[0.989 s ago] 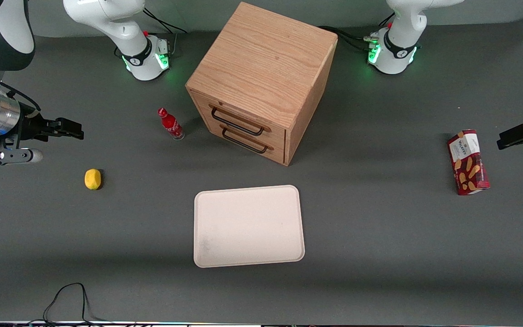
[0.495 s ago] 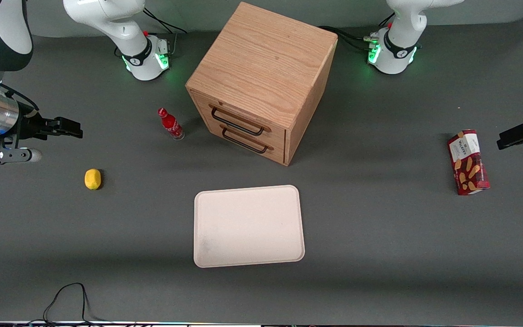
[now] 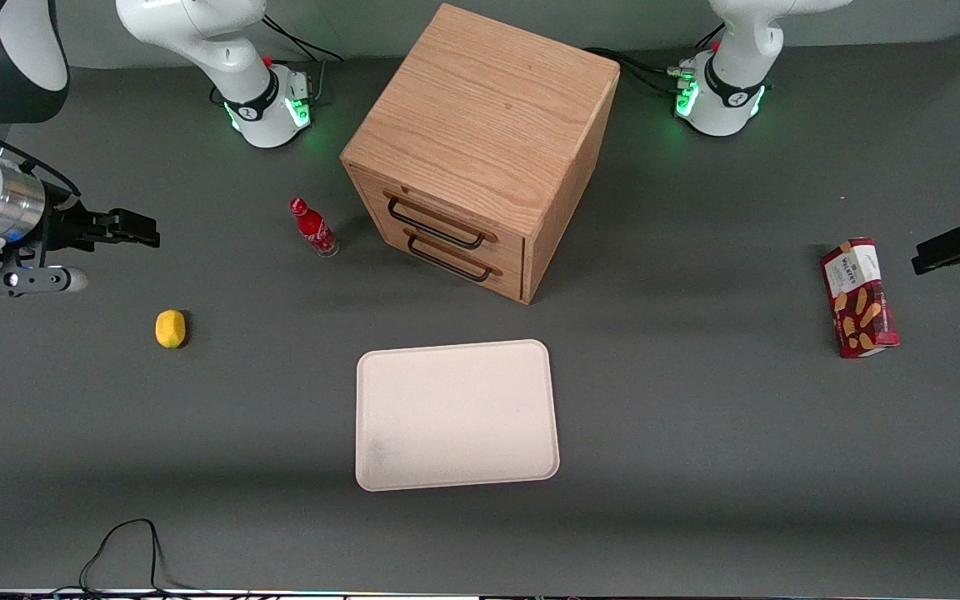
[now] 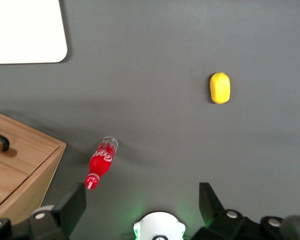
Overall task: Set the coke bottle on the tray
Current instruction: 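Move the open right gripper over the red Coca-Cola bottle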
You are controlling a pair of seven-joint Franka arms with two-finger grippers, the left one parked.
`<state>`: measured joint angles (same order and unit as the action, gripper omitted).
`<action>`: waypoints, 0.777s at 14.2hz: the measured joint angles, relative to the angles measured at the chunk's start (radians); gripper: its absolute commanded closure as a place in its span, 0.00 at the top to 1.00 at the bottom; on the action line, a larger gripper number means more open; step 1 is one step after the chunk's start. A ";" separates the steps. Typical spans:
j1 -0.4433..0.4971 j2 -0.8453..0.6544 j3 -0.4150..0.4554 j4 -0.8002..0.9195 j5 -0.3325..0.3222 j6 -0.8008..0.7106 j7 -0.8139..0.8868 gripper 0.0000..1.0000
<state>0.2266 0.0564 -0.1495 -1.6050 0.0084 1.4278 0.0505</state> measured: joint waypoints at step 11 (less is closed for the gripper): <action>0.199 -0.286 0.003 -0.274 0.002 0.000 0.208 1.00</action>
<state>0.4252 -0.2294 -0.1466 -1.8786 0.0109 1.4279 0.2589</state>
